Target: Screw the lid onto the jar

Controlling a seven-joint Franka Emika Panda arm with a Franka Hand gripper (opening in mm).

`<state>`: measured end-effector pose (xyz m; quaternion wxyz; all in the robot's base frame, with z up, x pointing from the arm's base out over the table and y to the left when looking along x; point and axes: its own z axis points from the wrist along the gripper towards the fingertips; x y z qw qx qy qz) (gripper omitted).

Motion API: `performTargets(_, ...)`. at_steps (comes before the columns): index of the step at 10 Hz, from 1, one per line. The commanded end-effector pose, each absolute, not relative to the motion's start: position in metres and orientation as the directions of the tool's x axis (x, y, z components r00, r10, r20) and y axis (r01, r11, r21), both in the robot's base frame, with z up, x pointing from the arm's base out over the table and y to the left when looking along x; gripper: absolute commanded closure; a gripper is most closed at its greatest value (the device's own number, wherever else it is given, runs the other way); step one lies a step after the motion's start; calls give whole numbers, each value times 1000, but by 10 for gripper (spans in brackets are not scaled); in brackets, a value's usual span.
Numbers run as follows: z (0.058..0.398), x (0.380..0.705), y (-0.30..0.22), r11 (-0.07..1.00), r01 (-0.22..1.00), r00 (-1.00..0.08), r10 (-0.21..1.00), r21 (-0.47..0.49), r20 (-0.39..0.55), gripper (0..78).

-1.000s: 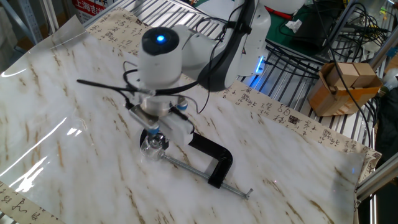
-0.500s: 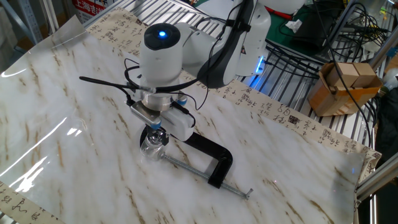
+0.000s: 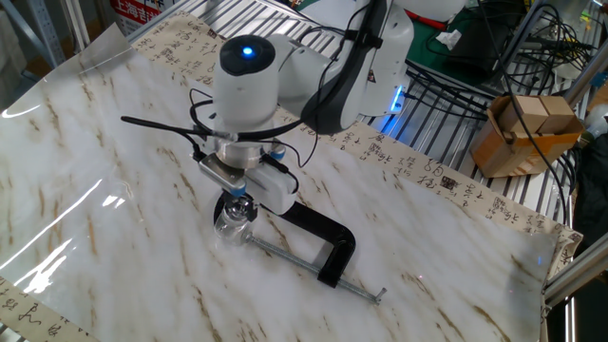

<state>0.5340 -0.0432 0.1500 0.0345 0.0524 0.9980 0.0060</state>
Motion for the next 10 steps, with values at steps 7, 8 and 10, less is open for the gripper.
performTargets(7, 152, 543, -49, 995, 102, -992, 103, 17, -77, 761)
performTargets(8, 152, 544, -49, 995, 103, -992, 104, 17, -76, 761)
performTargets(10, 151, 544, -49, 994, 108, -991, 110, 21, -74, 761)
